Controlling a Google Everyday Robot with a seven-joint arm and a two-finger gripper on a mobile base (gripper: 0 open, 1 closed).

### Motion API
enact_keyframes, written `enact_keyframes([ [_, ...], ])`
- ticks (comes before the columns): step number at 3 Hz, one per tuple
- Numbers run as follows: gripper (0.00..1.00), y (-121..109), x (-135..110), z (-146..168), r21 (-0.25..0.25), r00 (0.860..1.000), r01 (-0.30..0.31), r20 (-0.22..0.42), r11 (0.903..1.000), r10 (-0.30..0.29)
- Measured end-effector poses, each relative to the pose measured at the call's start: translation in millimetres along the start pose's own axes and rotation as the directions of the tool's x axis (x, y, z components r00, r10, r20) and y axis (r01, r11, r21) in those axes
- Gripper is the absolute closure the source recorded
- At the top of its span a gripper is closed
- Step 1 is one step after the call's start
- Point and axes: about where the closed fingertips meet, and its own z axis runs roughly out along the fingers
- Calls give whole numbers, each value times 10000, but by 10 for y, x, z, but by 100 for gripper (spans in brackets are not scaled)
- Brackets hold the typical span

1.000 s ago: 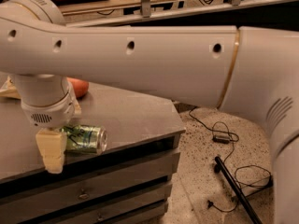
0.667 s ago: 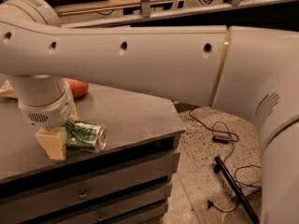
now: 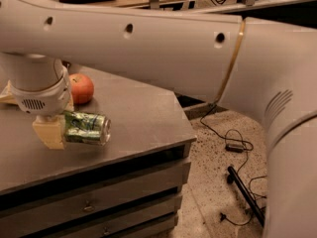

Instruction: Place green can upright

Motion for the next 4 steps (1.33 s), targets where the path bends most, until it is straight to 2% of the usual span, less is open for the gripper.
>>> enact_keyframes([
  [1,100,-135,74,-354,157,9980,593,212,9981,-596],
  [2,100,-166,53,-440,278,9941,1004,372,9946,-1014],
  [3,100,-169,61,-436,311,9940,969,485,9948,-984],
  [4,100,-156,207,-480,695,9739,1047,1949,9921,-1164],
])
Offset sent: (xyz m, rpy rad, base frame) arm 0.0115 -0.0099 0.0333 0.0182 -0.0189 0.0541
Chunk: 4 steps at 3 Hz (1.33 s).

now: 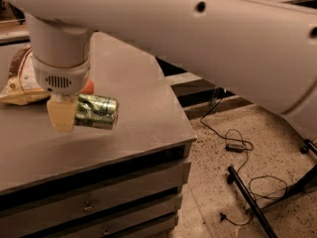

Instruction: Place green can upright

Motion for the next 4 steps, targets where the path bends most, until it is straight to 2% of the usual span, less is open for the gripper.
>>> enact_keyframes([
  [1,100,144,254,41,-80,9890,37,1478,10000,-24],
  [2,100,-68,380,-158,726,9527,-11,3032,9974,-210],
  [3,100,-98,375,-228,1032,9432,267,3268,9943,-593],
  [4,100,-203,481,-217,945,9222,-173,3862,9954,-206],
])
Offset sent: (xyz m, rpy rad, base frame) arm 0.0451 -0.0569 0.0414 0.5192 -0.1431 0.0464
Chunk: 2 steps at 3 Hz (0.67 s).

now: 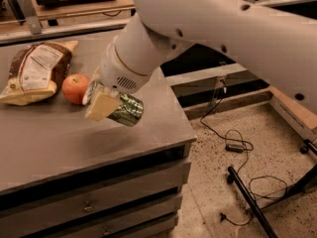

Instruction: Place green can upright

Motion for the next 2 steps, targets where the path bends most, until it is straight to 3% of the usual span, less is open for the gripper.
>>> enact_keyframes([
  [1,100,-210,68,-166,-143,9918,-128,1266,9998,145],
  [2,100,-465,41,-337,-393,9746,-1,2237,9992,89],
])
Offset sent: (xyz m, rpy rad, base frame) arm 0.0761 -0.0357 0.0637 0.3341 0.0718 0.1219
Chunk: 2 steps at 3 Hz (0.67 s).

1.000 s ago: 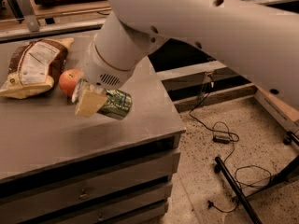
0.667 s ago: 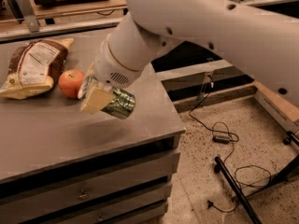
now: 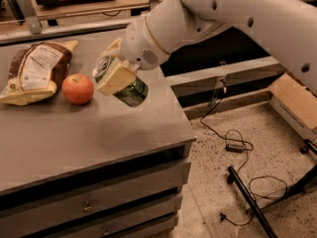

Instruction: Place green can upright

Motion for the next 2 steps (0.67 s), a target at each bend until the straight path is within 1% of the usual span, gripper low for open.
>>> enact_keyframes([
  [1,100,-176,-66,-75,-273,9914,46,1308,9996,-10],
  [2,100,-217,-111,-78,-422,9569,48,2902,9991,77],
])
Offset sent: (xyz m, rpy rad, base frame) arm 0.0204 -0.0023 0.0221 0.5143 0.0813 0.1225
